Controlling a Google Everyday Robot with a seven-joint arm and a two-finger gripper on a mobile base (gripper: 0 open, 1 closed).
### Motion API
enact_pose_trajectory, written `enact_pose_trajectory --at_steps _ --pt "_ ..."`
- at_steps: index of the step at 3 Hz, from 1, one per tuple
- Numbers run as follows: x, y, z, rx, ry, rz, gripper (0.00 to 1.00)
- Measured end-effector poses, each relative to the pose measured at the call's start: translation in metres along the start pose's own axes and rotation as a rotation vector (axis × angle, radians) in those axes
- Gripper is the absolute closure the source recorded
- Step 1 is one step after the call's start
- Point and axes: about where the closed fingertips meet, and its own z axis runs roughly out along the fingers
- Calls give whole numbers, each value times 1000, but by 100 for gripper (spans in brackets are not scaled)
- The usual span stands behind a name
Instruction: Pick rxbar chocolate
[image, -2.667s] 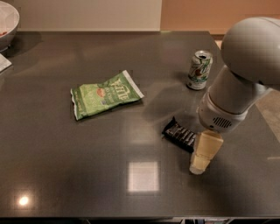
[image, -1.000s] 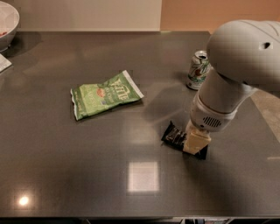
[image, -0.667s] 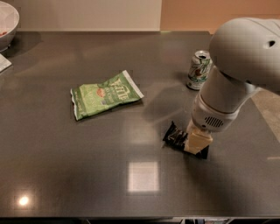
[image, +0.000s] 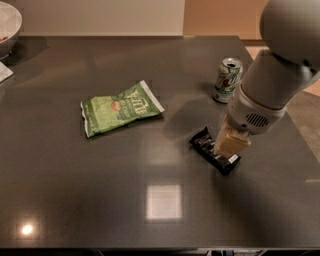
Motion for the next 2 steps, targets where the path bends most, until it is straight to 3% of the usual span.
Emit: enact_pose_trajectory --at_steps 1,2 --pt "-8 -3 -22 -7 -27 -29 100" --pt "-12 -5 -32 -7 -59 -42 81"
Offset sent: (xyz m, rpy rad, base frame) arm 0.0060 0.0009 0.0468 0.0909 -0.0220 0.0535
